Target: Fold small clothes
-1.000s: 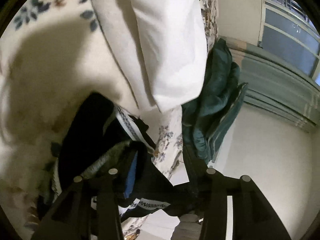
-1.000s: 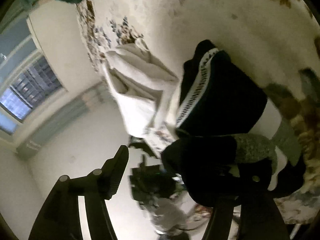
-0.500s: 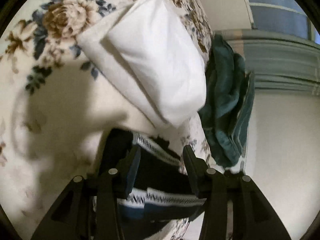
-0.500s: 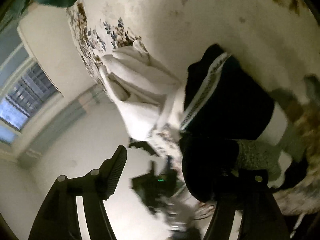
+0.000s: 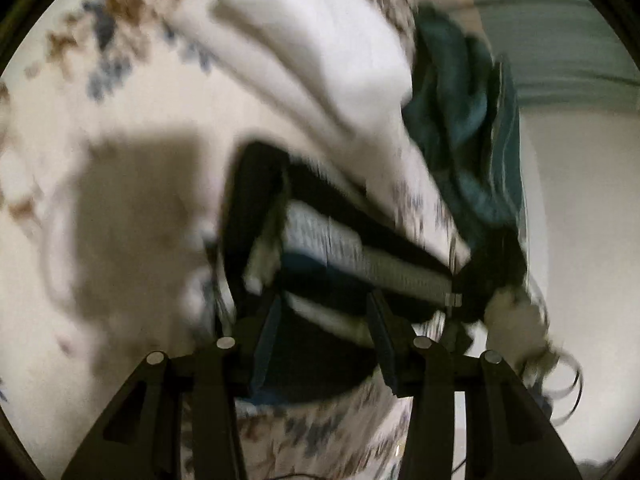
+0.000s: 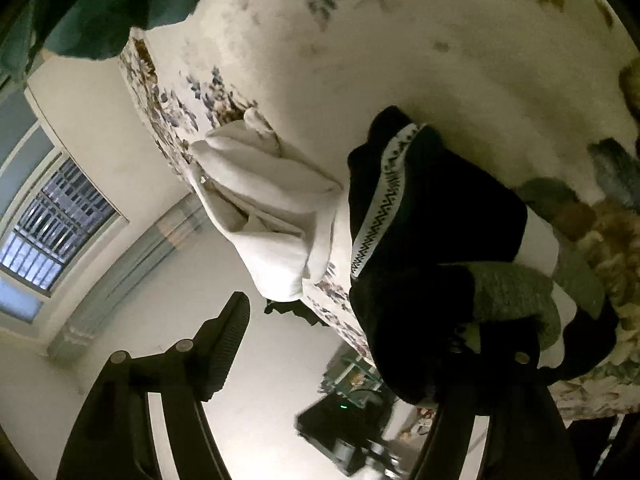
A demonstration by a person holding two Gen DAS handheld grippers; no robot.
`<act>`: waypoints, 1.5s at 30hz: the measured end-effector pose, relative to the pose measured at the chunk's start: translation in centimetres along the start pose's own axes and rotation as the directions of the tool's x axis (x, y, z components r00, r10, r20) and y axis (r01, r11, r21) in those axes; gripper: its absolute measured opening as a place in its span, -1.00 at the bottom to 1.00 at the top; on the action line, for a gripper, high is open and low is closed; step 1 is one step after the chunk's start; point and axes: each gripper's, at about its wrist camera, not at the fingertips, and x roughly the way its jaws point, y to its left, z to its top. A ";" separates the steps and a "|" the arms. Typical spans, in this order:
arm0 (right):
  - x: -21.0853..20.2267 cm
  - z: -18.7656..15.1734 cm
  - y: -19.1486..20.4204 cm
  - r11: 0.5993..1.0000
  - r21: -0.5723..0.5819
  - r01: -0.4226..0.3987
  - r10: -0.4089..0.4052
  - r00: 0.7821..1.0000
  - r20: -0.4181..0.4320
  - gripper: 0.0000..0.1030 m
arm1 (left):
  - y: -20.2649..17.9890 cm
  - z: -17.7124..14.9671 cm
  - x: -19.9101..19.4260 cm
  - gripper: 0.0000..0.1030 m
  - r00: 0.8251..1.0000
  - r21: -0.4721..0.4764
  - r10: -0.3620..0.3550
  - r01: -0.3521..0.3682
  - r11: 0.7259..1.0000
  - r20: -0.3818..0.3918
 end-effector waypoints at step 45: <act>1.3 -1.7 3.0 0.495 -0.728 0.475 -0.459 0.854 0.245 -0.58 | -2.3 0.9 4.4 -0.93 0.962 0.135 0.187 -0.216 0.967 0.196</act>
